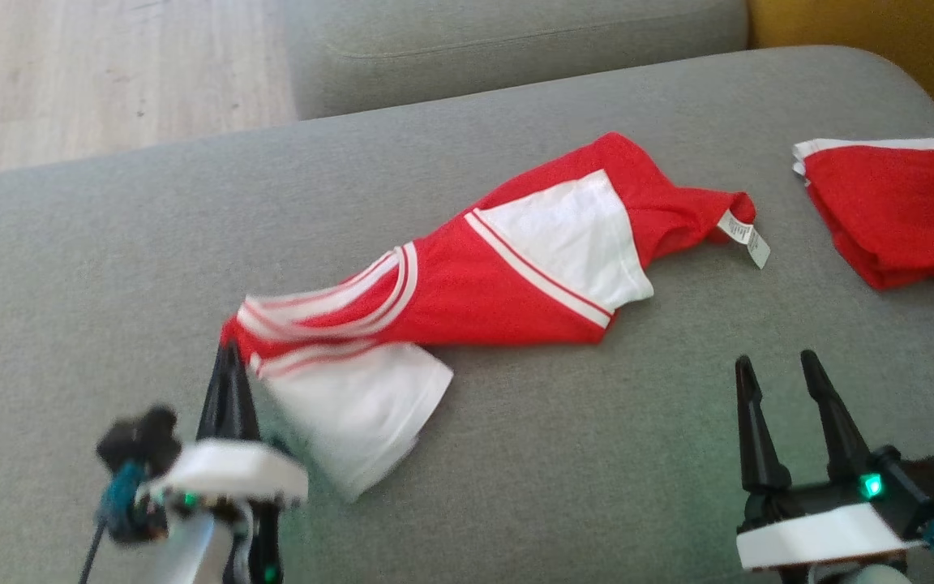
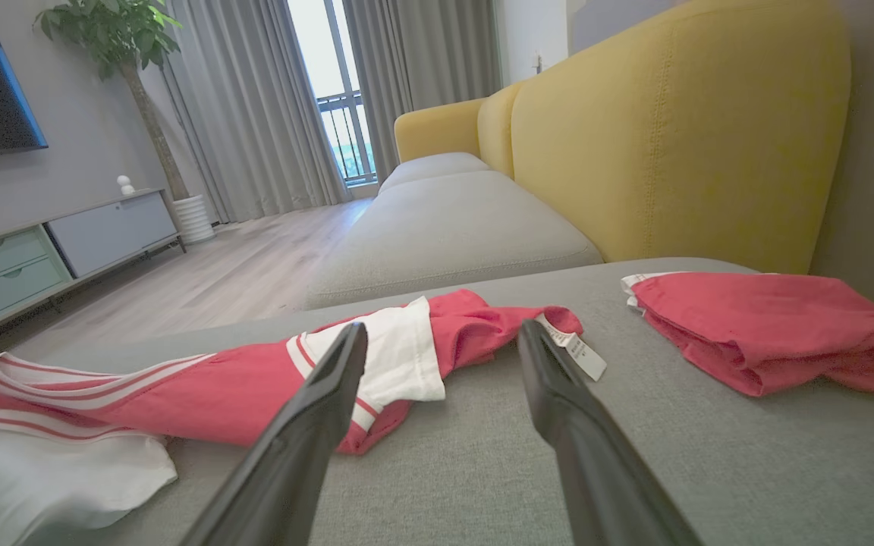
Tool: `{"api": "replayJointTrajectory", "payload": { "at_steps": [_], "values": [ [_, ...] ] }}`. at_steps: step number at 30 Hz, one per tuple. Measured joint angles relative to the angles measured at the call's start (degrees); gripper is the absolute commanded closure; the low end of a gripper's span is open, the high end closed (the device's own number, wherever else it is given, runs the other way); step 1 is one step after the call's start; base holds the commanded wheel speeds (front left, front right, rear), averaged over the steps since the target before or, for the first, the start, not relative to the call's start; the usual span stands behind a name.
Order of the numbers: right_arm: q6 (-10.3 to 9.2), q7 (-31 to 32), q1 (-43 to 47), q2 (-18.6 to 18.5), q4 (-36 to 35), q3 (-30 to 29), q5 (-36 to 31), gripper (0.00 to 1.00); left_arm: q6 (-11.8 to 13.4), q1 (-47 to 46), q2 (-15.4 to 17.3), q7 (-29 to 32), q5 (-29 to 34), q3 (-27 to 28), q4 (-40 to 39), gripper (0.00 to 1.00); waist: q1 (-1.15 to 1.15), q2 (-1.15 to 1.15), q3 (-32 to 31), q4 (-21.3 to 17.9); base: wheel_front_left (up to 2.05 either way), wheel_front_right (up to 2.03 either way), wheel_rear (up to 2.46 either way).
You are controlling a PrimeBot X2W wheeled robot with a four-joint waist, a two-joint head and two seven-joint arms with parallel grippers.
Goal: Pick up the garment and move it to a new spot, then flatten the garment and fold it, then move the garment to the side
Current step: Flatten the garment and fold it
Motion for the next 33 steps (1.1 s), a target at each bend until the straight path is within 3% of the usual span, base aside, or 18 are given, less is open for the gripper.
{"api": "replayJointTrajectory", "payload": {
  "at_steps": [1, 2, 3, 4, 12, 17, 25, 33],
  "values": [
    [0.0, 0.0, 0.5, -0.1, 0.0, -0.1, 0.0, 0.0, 0.0, 2.2, 0.0, 0.0, 0.9, 0.8, -1.4, 1.0, 0.0, 0.0, 0.0, 0.4, 0.0, 0.0, 0.0],
    [0.0, 0.0, 0.9, -0.2, 0.0, -0.1, 0.0, 0.0, 0.0, 4.0, 0.0, 0.0, 1.6, 1.3, -2.4, 0.56, 0.0, 0.0, -0.1, 0.8, 0.0, 0.0, 0.0],
    [0.0, 0.0, 1.2, -0.3, 0.0, -0.1, 0.0, 0.0, 0.0, 5.6, 0.0, 0.0, 2.3, 1.4, -3.1, 0.23, 0.0, 0.0, -0.2, 1.2, 0.0, 0.0, 0.0],
    [0.0, 0.0, 1.3, -0.5, 0.0, 0.0, 0.0, 0.0, 0.0, 6.8, 0.0, 0.0, 3.0, 1.6, -3.5, 0.0, 0.0, 0.0, -0.2, 1.6, 0.0, 0.0, 0.0],
    [0.0, 0.0, 1.2, -1.0, 0.0, 0.2, 0.0, 0.0, 1.1, 8.8, -0.1, 0.0, 14.0, 2.0, -9.3, 0.0, 0.0, 0.0, -0.9, 3.2, 0.0, 0.0, 0.0],
    [0.0, 0.0, 1.0, -1.2, 0.0, 1.8, 0.0, 0.0, -1.1, 5.5, -0.3, 0.0, 23.0, -3.8, -9.2, 0.0, 0.0, 0.0, 0.0, 3.3, 0.0, 0.0, 0.0],
    [0.0, 0.0, -1.8, -1.8, 0.0, 3.3, 0.0, 0.0, -6.0, -16.9, -4.0, 2.9, 27.8, -10.5, 3.5, 0.0, 0.0, 0.0, 3.9, -0.5, 0.0, 0.0, 0.0],
    [0.0, 0.0, -4.3, -1.8, -0.2, 3.6, 0.0, 0.0, -9.8, -29.6, -5.1, 7.6, 29.0, -14.1, 19.9, 0.0, 0.02, 0.0, 10.7, -5.0, 0.0, 0.0, 0.0]
  ]
}}
